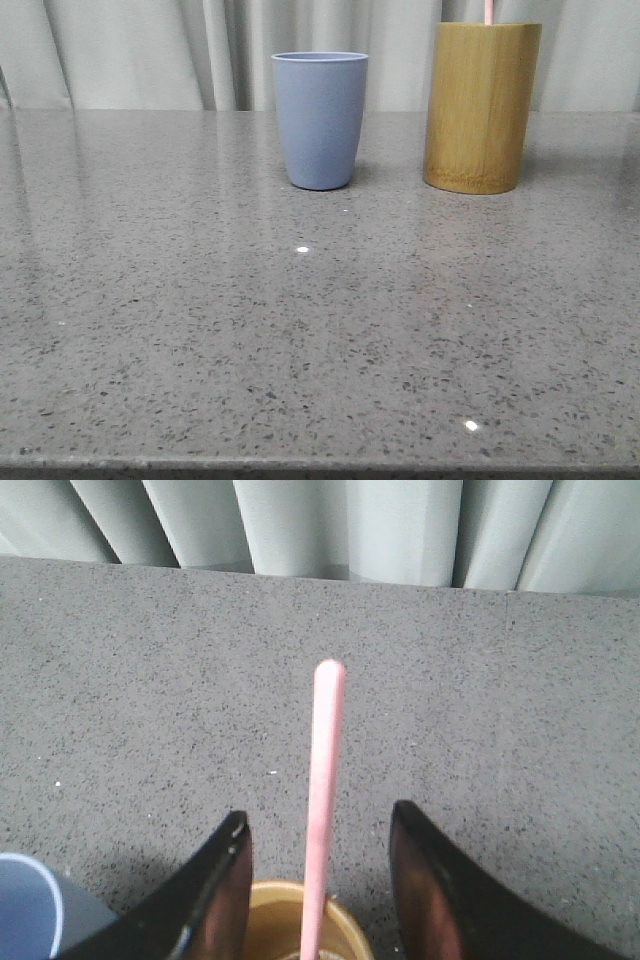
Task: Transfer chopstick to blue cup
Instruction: 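Grasp the pink stick in the bamboo holder with the right gripper, lift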
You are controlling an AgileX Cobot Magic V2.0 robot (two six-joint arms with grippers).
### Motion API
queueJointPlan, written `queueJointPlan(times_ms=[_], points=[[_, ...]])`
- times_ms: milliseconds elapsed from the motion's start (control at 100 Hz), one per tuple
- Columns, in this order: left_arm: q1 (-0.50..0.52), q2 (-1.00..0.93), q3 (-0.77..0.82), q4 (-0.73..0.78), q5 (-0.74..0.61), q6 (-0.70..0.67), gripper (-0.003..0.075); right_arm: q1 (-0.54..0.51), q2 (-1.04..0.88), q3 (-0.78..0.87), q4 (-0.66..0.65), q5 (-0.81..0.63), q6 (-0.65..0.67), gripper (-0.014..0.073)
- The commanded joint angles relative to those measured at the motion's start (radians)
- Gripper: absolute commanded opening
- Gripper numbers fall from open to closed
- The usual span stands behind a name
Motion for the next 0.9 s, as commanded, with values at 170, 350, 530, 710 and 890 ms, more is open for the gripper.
queueJointPlan(times_ms=[170,350,530,710,890], points=[[0.002,-0.004,-0.026,-0.005,-0.076,-0.010,0.0315,0.002,0.040,-0.078,0.008,-0.086,-0.007,0.0347],[0.002,-0.004,-0.026,-0.003,-0.076,-0.010,0.0315,0.002,0.075,-0.098,0.008,-0.120,-0.007,0.0345],[0.002,-0.004,-0.026,-0.003,-0.076,-0.010,0.0314,0.002,0.080,-0.102,0.008,-0.124,-0.007,0.0287],[0.002,-0.004,-0.026,-0.003,-0.076,-0.010,0.0314,0.001,0.080,-0.102,0.008,-0.127,-0.007,0.0085],[0.002,-0.004,-0.026,-0.003,-0.076,-0.010,0.0314,0.001,0.080,-0.102,0.008,-0.146,-0.007,-0.0062]])
